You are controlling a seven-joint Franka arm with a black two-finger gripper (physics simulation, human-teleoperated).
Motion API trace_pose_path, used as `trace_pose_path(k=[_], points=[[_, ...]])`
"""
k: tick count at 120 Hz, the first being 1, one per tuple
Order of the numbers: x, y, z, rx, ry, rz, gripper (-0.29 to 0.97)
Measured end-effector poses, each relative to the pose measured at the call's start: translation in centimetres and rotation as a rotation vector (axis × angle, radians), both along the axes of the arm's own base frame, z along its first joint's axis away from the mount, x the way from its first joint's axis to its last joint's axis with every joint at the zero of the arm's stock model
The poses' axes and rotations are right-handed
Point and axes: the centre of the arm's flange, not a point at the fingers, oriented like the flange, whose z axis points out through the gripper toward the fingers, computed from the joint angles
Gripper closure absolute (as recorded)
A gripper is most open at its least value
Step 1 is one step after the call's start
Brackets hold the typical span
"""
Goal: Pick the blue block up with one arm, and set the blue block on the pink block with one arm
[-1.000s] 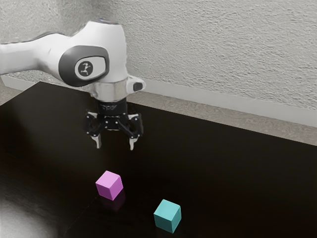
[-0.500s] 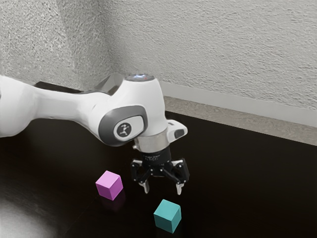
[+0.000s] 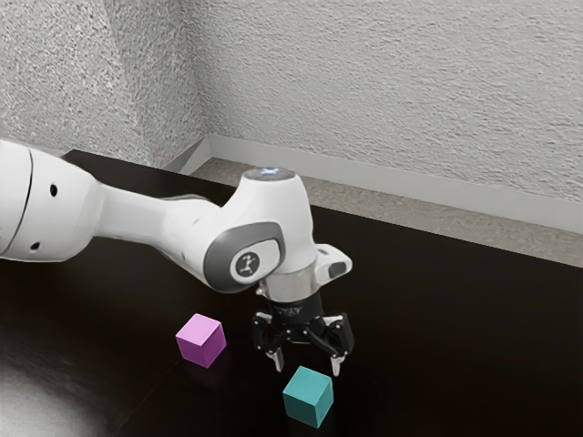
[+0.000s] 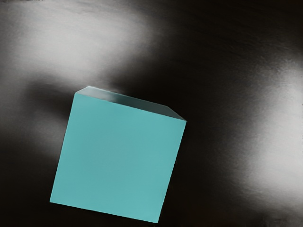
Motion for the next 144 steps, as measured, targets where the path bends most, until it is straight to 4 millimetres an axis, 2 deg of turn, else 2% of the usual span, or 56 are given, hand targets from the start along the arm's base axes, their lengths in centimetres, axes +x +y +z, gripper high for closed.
trace_pose_path(k=[22, 53, 71, 88, 104, 122, 144], points=[[1.1, 0.9, -2.1, 0.003, -0.031, -0.146, 0.00], [1.4, 0.7, -2.1, -0.021, -0.085, -0.300, 0.00], [0.1, 0.7, -2.8, -0.035, -0.085, -0.355, 0.00], [-0.4, 0.2, -2.1, -0.051, -0.113, -0.398, 0.00], [-0.7, 0.5, -2.5, -0.074, -0.104, -0.371, 0.00], [-1.1, 1.6, -3.9, -0.088, -0.064, -0.302, 0.00], [-0.9, 1.6, -4.3, -0.089, -0.057, -0.279, 0.00]])
